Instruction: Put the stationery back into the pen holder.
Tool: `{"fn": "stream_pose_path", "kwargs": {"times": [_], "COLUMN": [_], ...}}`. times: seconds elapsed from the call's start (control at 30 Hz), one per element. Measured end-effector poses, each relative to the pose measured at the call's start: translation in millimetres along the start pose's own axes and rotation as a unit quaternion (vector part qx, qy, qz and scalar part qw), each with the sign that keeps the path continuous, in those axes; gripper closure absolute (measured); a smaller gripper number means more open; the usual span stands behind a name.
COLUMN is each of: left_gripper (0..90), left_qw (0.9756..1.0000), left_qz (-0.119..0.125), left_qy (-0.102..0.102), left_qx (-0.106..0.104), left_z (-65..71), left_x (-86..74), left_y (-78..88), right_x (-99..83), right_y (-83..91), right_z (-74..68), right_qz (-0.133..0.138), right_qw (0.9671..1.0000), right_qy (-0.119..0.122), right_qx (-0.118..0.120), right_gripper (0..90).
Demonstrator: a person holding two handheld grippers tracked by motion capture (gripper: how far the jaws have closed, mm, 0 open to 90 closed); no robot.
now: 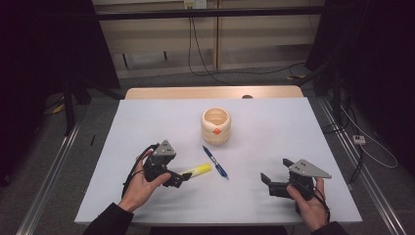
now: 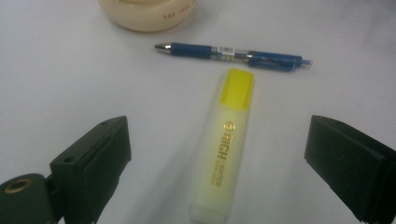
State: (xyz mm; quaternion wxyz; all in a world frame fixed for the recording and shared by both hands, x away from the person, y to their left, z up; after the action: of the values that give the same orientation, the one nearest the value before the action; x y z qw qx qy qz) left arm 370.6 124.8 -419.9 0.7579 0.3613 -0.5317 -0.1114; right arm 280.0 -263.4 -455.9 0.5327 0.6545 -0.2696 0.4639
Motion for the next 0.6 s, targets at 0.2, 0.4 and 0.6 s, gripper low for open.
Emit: {"fn": "stream_pose_path", "kwargs": {"times": [0.2,0.4,0.6], "left_gripper": [9.2,10.0,10.4], "left_qw": [0.9988,0.9988,0.9982], "left_qz": [-0.023,-0.034,-0.047], "left_qy": [0.005,-0.007,-0.005], "left_qx": [-0.043,-0.035,-0.037], "left_z": [-6.8,-18.2,-26.3], "left_x": [15.8,31.0,50.9], "left_y": [-11.7,-26.6,-46.2], "right_x": [0.1,-0.1,0.1], "right_y": [-0.3,-0.1,0.3], "right_z": [0.2,0.5,-0.1], "right_qz": [0.001,0.001,0.001], "right_qw": [1.0,1.0,1.0], "right_qy": [-0.001,-0.002,0.0], "right_qx": [0.0,0.0,0.0], "right_gripper": [4.1,4.0,4.1]}}
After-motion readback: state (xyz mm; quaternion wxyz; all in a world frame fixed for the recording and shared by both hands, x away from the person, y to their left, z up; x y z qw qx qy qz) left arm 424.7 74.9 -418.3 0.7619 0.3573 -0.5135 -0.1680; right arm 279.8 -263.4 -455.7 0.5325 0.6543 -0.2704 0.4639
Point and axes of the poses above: each handheld gripper's, and its own axes: y roughly backward along the jaws, x roughly out of its top, z roughly to its right, the point moved 1 cm from there along -y, roughly forward along the jaws, and after that the axes turned 8 degrees about -x, right-handed, at the moved point
